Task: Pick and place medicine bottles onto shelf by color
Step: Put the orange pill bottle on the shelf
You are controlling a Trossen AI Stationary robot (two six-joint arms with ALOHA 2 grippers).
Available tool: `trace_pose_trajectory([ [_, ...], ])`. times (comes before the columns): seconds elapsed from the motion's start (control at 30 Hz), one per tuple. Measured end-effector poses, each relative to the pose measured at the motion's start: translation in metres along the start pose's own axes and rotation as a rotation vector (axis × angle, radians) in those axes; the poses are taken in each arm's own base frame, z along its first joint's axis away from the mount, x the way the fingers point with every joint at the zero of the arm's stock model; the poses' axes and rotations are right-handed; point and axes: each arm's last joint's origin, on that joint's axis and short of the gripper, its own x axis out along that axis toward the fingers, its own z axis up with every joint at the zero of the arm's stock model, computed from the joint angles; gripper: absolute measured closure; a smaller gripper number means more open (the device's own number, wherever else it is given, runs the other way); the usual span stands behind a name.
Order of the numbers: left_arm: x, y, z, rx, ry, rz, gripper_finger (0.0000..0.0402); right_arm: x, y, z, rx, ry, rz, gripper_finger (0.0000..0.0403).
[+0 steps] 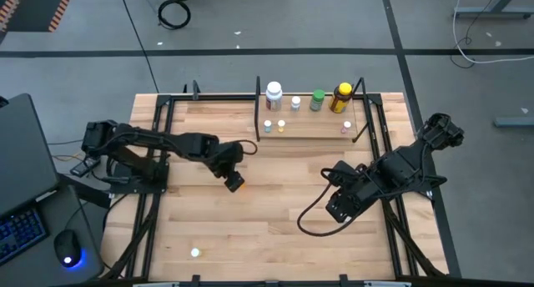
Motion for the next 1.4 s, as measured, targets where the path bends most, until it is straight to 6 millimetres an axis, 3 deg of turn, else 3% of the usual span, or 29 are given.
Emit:
trace_pose_trajectory([
  [0.17, -0.004, -0.021, 0.032, 0.135, 0.031, 0.034, 0.0179, 0.0, -0.002, 0.0, 0.001, 0.002, -0.016, 0.0188],
  [0.37, 0.011, -0.052, 0.077, 0.278, 0.092, 0.082, 0.0178, -0.001, -0.003, -0.004, 0.045, 0.048, -0.029, 0.0188],
  [0.67, 0.038, -0.078, 0.119, 0.437, 0.118, 0.089, 0.0174, -0.011, -0.002, -0.044, 0.125, 0.122, -0.05, 0.0188],
  [1.03, 0.082, -0.08, 0.126, 0.511, 0.233, 0.13, 0.0168, -0.018, -0.005, -0.068, 0.204, 0.102, -0.061, 0.0188],
  [1.4, 0.088, -0.079, 0.123, 0.485, 0.25, 0.14, 0.0168, -0.018, -0.006, -0.068, 0.201, 0.074, -0.065, 0.0188],
])
